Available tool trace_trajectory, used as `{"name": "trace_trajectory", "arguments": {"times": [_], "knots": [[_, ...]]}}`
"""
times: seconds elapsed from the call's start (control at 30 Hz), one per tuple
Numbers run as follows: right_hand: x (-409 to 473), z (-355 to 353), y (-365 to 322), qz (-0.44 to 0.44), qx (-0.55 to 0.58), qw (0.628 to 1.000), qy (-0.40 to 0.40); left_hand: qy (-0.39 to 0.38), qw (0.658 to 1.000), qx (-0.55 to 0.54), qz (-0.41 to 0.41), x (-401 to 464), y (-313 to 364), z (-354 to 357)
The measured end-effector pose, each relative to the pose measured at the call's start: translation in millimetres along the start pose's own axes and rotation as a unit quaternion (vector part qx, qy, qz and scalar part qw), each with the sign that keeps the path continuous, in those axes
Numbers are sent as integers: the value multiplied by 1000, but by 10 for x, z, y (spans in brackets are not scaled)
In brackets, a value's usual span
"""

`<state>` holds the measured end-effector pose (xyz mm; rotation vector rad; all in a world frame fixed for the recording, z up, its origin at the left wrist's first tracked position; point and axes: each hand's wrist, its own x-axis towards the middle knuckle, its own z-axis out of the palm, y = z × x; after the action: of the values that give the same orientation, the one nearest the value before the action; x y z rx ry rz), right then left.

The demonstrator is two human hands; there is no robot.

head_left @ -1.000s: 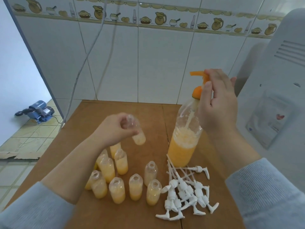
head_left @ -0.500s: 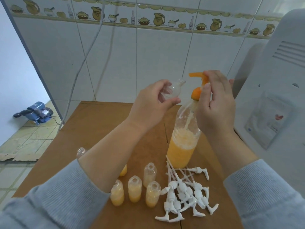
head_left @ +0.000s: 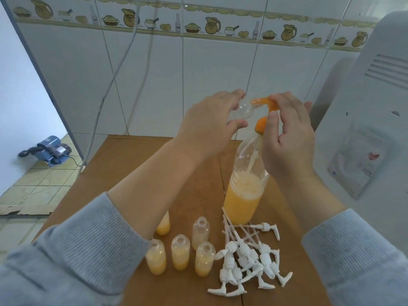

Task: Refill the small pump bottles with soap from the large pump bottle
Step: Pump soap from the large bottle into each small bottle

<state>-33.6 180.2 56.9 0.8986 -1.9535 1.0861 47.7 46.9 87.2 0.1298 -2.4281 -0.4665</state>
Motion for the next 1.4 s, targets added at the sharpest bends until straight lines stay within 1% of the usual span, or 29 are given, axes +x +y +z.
{"name": "trace_trajectory", "arguments": {"times": [0.07, 0.2, 0.4, 0.57, 0.73, 0.87, 0.97, 1.07, 1.2, 1.33, 1.4], "knots": [[-2, 18, 23, -8, -2, 1000, 6, -10, 1000, 28, 8, 39, 8, -9], [-55, 83, 124, -24, -8, 999, 22, -15, 999, 42, 14, 23, 28, 39], [-97, 65, 151, -33, -32, 999, -15, -43, 997, 68, 6, 21, 21, 44], [106, -103, 91, -54, -15, 998, -24, -35, 996, 82, 12, 93, 58, -84], [-37, 56, 88, -34, -19, 999, 2, -48, 997, 58, 3, 71, 65, -31], [-91, 70, 112, -17, -28, 999, -27, -66, 996, 60, -1, 32, 42, 13], [-18, -7, 32, -18, -17, 999, -31, -55, 996, 69, 5, 65, 40, -65], [42, -42, -5, -22, 7, 1000, -4, -35, 997, 67, 18, 72, 70, -102], [-79, 80, 45, -21, 1, 1000, 20, -32, 997, 62, 17, 43, 91, -54], [-131, 111, 97, -13, -7, 1000, 1, -64, 996, 62, 6, 24, 95, -19], [-112, 87, 67, -20, -12, 1000, -6, -67, 995, 74, 7, 44, 100, -62]]}}
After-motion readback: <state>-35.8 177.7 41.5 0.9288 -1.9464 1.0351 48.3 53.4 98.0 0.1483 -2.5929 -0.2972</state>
